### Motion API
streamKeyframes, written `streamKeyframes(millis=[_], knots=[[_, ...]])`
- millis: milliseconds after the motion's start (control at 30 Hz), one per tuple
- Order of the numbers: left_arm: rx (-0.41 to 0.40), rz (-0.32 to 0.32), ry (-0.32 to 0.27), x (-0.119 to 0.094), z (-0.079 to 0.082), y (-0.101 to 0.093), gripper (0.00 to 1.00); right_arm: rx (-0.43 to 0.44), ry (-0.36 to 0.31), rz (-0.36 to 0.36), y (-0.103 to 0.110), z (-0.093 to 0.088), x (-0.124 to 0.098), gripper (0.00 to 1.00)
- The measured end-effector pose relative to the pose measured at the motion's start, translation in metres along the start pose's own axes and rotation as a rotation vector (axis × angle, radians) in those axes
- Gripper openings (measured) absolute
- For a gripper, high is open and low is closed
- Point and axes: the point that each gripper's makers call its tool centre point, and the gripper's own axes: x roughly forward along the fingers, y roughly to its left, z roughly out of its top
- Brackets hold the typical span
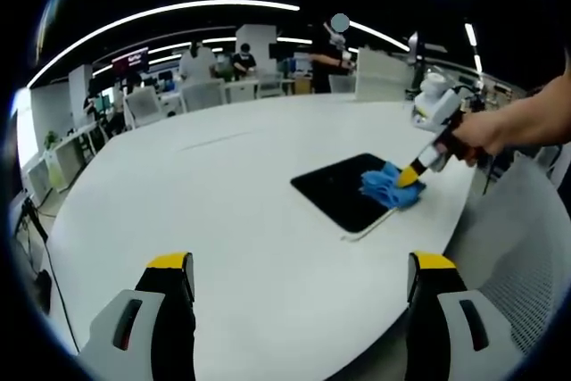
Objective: Wipe the mirror surface with the cleaning cloth until all visible marks leave the cleaned area.
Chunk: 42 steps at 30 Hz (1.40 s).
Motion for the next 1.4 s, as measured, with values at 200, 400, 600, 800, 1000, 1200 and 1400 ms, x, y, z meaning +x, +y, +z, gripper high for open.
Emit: streamKeyframes(millis=[200, 400, 600, 800, 1000, 1200, 1400], knots=[[0.002, -0.001, 0.001, 0.0004, 0.0000, -0.0003, 1.00, 0.002, -0.003, 0.004, 0.0005, -0.0028, -0.0009, 0.00], [0.004, -0.003, 0.003, 0.0004, -0.0002, -0.0009, 1.00, 0.011, -0.001, 0.010, 0.0006, -0.0045, -0.0018, 0.00], [0.006, -0.001, -0.003, 0.0004, 0.0008, -0.0005, 1.00, 0.007, 0.007, 0.009, 0.0010, -0.0081, -0.0038, 0.00], [0.007, -0.005, -0.005, 0.0004, 0.0014, -0.0013, 1.00, 0.004, 0.013, 0.007, 0.0003, -0.0080, -0.0038, 0.00], [0.008, -0.002, -0.003, 0.0005, 0.0011, -0.0014, 1.00, 0.016, 0.019, 0.025, -0.0002, -0.0084, -0.0043, 0.00], [0.013, -0.005, 0.010, 0.0019, -0.0014, -0.0011, 1.00, 0.023, 0.029, 0.032, 0.0001, -0.0083, -0.0037, 0.00], [0.009, 0.002, 0.004, 0.0012, -0.0001, 0.0002, 1.00, 0.023, 0.024, 0.041, 0.0001, -0.0087, -0.0038, 0.00]])
